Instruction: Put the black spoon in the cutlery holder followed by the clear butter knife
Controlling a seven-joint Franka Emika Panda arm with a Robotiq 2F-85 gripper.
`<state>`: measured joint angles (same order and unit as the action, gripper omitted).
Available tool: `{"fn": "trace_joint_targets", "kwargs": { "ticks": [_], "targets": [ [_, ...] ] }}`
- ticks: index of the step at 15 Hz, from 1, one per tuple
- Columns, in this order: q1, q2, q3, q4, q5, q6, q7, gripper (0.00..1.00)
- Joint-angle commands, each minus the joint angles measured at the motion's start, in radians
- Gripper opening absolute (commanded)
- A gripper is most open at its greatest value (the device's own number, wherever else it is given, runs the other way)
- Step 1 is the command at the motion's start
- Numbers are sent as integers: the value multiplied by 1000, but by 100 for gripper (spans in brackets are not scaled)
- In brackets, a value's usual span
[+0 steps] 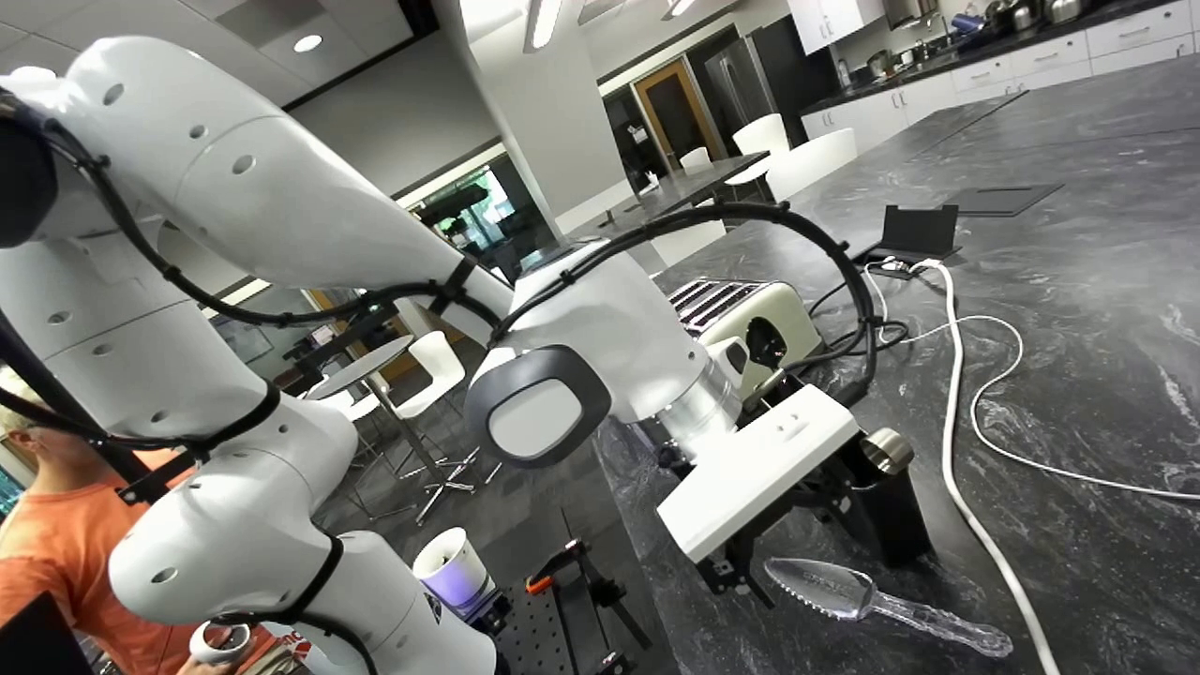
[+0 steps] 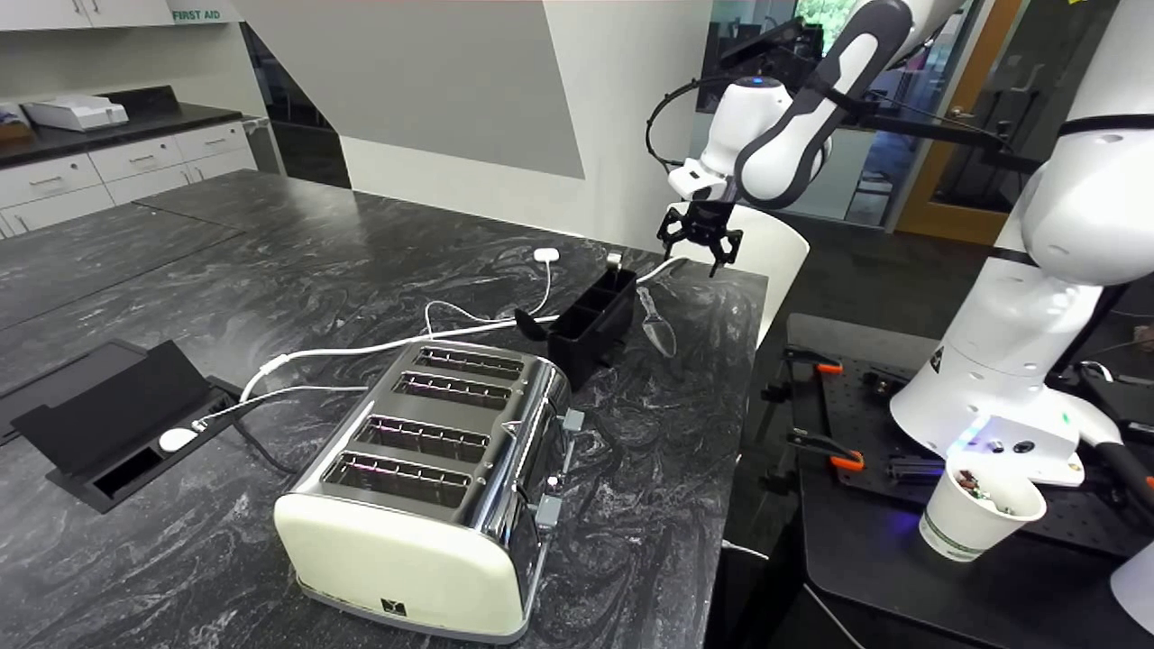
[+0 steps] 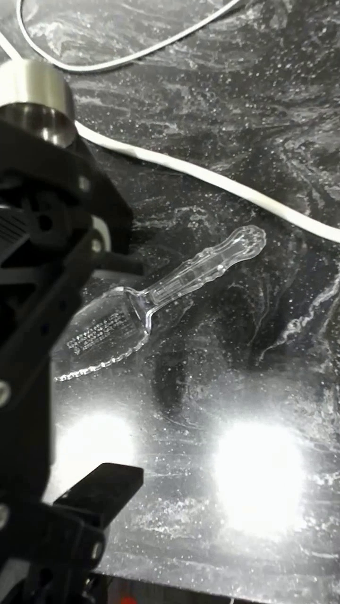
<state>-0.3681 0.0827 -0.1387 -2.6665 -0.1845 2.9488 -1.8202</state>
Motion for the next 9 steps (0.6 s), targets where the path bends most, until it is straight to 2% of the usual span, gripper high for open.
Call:
{"fn": "trace_joint_targets", "kwargs": {
  "ticks": [1, 4, 9],
  "targets": [
    [37, 82, -5, 62, 18, 13, -45, 100],
    [45, 138, -13, 102, -15, 27, -36, 100],
    [8, 224, 24, 164, 16, 47, -60, 100]
  ]
}}
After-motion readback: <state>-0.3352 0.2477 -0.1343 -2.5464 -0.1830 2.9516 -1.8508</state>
